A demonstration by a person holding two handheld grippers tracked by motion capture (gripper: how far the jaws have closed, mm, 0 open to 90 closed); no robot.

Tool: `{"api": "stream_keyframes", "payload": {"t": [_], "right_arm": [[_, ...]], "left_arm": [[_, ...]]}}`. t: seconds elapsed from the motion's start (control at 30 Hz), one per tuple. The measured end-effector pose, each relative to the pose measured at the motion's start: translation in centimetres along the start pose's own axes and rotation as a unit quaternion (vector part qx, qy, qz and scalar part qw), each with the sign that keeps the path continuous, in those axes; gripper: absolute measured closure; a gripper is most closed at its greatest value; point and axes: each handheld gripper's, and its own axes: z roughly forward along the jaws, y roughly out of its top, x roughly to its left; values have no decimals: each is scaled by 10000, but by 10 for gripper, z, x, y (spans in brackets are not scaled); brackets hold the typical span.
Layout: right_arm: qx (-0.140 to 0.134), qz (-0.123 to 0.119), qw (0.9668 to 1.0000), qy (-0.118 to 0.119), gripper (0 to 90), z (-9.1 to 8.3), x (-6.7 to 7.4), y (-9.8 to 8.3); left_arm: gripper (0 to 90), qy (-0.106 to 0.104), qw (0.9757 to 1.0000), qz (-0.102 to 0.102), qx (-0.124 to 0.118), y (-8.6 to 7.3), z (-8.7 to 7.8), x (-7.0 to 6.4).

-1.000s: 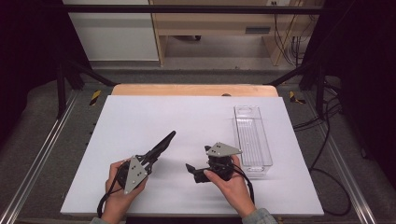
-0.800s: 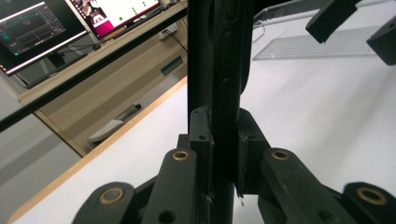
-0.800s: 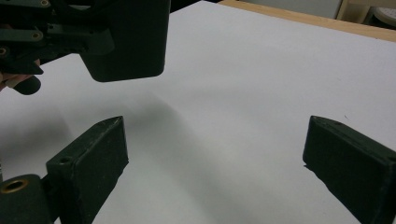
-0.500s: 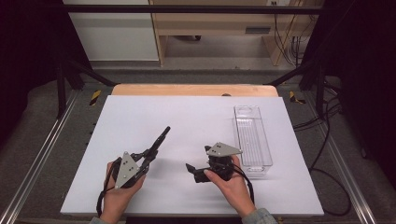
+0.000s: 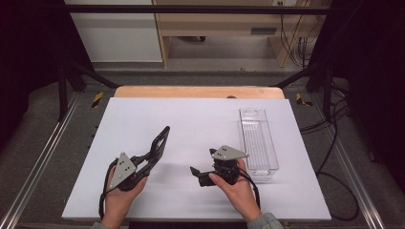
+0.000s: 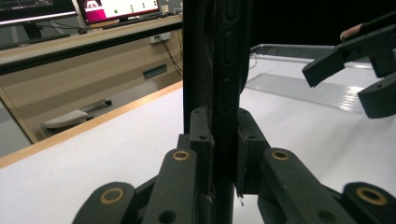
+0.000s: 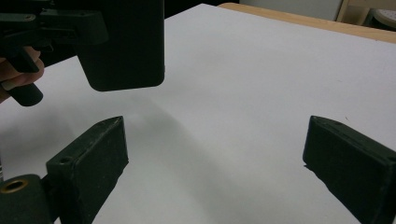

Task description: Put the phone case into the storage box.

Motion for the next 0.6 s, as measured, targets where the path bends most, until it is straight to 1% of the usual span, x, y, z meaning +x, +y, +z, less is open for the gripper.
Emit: {"api": "stream_keyframes", "payload": {"t": [0.03, 0.1, 0.13, 0.2, 0.27, 0.3, 0.4, 0.43, 0.47, 0.57, 0.6], "right_arm": [[-5, 3, 10000, -1, 69, 0, 0, 0], [-7, -9, 10000, -2, 69, 0, 0, 0], [-7, -9, 10000, -2, 69, 0, 0, 0], [-26, 14, 10000, -11, 69, -1, 0, 0], [-38, 28, 10000, -10, 69, -1, -1, 0], [-37, 41, 10000, 3, 69, 0, -1, 0], [-40, 49, 10000, 14, 67, 0, 0, 0], [-58, 50, 10000, 26, 68, 0, 0, 0], [-58, 50, 10000, 26, 68, 0, 0, 0], [-86, 57, 9999, 21, 68, 0, 0, 0], [-83, 54, 9999, 19, 67, 0, 0, 0]], "left_arm": [[806, -26, 10000, -79, 19, 0, 0, 0], [806, -70, 9997, -221, -23, -1, -1, 1], [806, -70, 9997, -221, -23, -1, -1, 1], [807, -107, 9995, -292, -37, -1, -1, 2], [807, -181, 9989, -435, -85, -1, 0, 2], [807, -181, 9989, -435, -85, -1, 0, 2], [807, -259, 9980, -571, -126, -2, 0, 2], [807, -296, 9973, -660, -160, -2, 0, 2], [807, -296, 9973, -660, -160, -2, 0, 2], [807, -360, 9953, -875, -203, -3, 1, 3], [808, -364, 9952, -886, -201, -3, 1, 3]]}}
